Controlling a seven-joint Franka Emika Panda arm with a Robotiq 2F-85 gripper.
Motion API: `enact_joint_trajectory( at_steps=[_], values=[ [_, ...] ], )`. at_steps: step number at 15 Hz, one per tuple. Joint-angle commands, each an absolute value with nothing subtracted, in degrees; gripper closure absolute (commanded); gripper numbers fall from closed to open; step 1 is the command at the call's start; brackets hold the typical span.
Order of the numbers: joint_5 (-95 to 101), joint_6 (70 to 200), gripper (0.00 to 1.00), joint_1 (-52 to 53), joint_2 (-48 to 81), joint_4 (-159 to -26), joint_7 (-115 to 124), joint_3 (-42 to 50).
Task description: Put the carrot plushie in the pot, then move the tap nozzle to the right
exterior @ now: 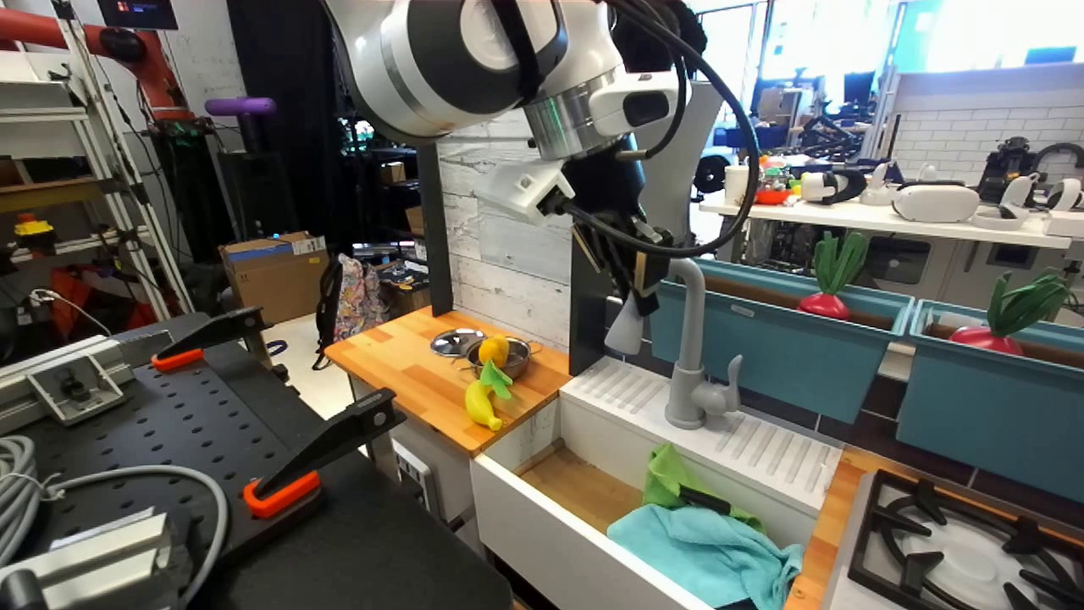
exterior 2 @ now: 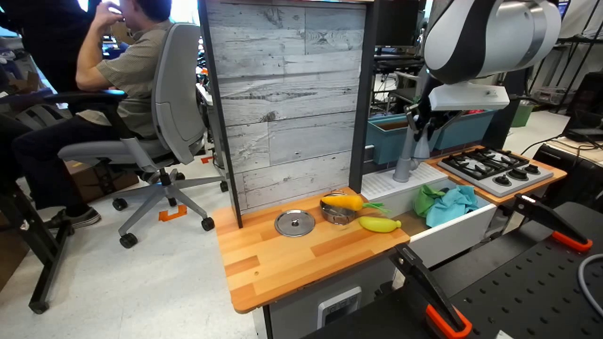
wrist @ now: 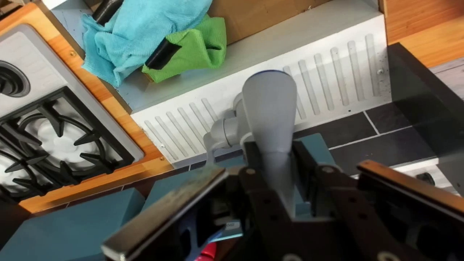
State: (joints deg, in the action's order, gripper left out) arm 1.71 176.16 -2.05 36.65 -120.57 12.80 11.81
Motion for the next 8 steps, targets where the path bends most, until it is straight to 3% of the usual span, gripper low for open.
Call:
enact_joint_trajectory(
  at_steps=[1, 8],
  values=[
    [-3.5, 179.2, 0.93, -8.0, 37.1, -119.6, 9.9, 3.1],
    [-7.7, 176.5, 0.93, -16.2, 39.8, -114.6, 5.1, -8.3]
  ],
)
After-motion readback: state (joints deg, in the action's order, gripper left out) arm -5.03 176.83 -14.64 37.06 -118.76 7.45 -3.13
